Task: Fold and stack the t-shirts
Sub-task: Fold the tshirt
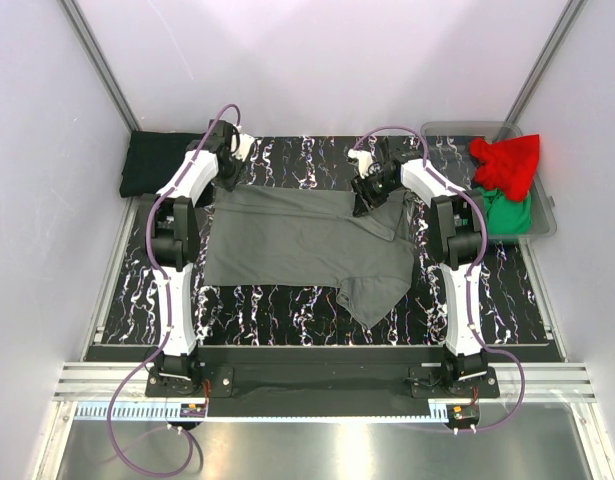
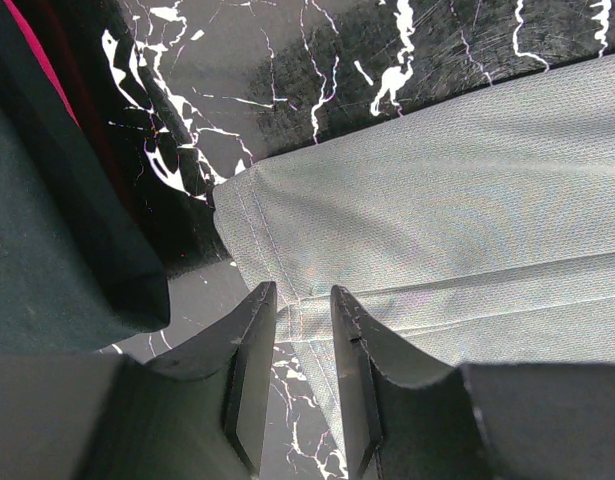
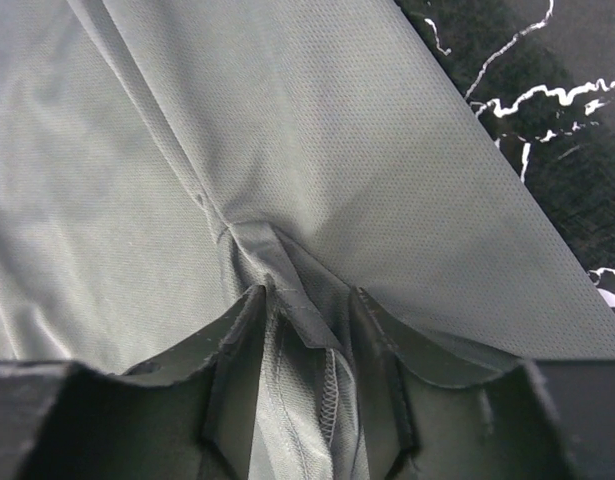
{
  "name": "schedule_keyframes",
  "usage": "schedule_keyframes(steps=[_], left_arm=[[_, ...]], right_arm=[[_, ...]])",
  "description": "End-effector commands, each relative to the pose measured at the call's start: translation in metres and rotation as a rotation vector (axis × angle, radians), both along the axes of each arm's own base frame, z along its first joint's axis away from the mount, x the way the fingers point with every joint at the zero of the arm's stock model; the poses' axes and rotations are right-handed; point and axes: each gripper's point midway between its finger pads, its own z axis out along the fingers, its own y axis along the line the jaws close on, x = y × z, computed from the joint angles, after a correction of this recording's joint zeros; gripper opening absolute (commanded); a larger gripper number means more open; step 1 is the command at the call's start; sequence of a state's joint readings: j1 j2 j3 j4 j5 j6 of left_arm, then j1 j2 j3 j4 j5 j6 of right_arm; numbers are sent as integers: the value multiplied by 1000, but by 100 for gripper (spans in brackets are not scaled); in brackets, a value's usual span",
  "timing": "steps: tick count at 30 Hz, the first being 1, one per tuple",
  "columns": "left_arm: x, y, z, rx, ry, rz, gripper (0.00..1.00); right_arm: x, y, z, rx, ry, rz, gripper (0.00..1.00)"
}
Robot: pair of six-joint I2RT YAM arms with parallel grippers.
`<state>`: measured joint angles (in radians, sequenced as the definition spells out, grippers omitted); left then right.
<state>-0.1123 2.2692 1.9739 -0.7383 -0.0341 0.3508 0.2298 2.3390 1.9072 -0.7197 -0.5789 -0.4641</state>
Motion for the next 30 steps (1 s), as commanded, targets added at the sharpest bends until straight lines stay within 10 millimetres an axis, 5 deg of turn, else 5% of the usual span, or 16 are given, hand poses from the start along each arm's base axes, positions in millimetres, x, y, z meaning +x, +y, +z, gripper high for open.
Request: schedule_keyframes(steps=[1, 11, 22, 26, 30], left_arm=[[11, 4, 40, -1, -106, 11, 34], [17, 3, 46, -35, -126, 23, 34], [23, 8, 48, -58, -137, 45, 33], [22, 11, 53, -60, -146, 53, 33], [21, 14, 57, -61, -151, 60, 33]], right_arm=[[6, -4, 26, -15, -66, -7, 43], [-9, 7, 51, -19, -94, 7, 38], [-61, 56, 60, -30, -81, 112, 39], [-70, 55, 60, -64, -96, 119, 40], [-53, 33, 64, -142, -165, 64, 38]])
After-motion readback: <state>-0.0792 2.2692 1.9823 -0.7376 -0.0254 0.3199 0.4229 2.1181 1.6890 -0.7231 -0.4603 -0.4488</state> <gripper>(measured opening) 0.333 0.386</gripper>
